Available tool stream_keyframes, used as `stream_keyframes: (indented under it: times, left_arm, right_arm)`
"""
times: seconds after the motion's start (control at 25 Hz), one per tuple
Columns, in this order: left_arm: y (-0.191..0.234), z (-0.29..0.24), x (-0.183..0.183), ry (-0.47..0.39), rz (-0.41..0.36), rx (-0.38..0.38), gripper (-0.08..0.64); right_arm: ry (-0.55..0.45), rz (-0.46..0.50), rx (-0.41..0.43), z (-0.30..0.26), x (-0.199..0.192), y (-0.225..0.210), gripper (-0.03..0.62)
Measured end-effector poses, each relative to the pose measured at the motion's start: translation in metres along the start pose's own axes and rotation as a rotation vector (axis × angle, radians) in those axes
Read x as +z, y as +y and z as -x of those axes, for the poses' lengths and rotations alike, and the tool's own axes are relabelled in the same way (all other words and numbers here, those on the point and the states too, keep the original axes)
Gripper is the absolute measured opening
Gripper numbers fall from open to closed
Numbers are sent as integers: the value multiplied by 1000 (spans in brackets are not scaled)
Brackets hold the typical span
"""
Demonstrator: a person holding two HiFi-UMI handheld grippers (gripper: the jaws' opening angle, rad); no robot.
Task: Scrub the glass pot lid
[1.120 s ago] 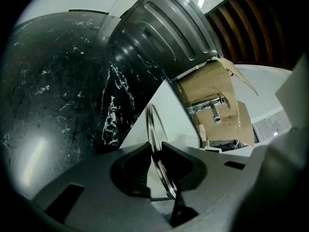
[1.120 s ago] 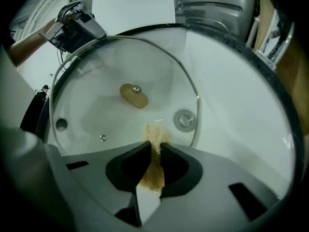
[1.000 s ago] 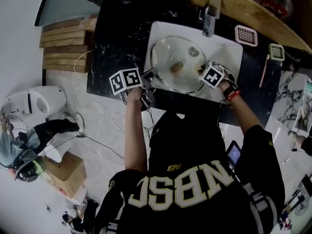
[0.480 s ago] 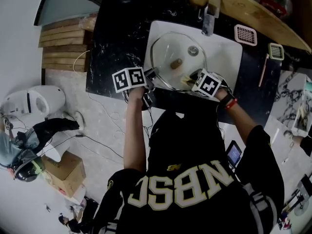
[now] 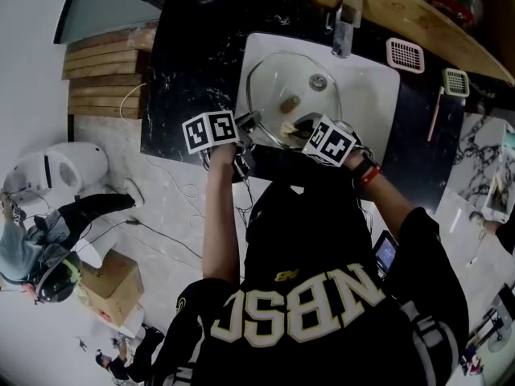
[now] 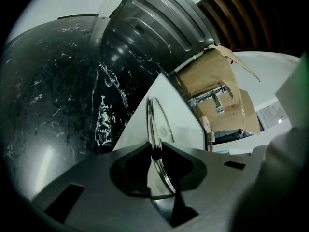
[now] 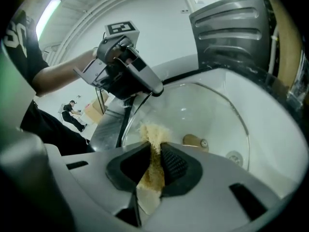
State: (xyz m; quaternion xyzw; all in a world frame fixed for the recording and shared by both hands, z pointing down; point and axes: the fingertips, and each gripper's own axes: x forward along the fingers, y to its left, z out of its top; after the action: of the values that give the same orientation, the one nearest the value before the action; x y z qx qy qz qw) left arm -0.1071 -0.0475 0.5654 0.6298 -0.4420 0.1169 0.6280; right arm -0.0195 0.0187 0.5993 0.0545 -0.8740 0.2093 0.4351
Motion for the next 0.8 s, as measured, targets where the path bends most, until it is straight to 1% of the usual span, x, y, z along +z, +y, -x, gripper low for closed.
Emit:
stream_keyframes:
  times: [0.08, 0.16, 0.36, 0.52, 0.68, 0.8]
  left_arm:
    - [0, 0, 0, 1, 2, -1, 81]
    - [0, 0, 0, 3, 3, -1, 80]
    - [1, -1, 0, 7, 8, 1, 80]
    - [2, -1, 1, 5, 20, 2, 80]
    - [3, 0, 0, 4, 28, 3, 78]
    - [3, 0, 1, 3, 28, 2, 78]
  right_arm:
    - [-56, -27, -23, -4, 15, -1, 67]
    - [-105, -50, -64, -8, 28, -5, 67]
    - [-171, -47, -174, -17, 54, -22, 66]
    - [-182, -7, -247, -27, 71, -46, 66]
    - [-169, 23, -284, -34, 80, -68, 66]
    - [-162, 36, -328, -37, 82, -88, 66]
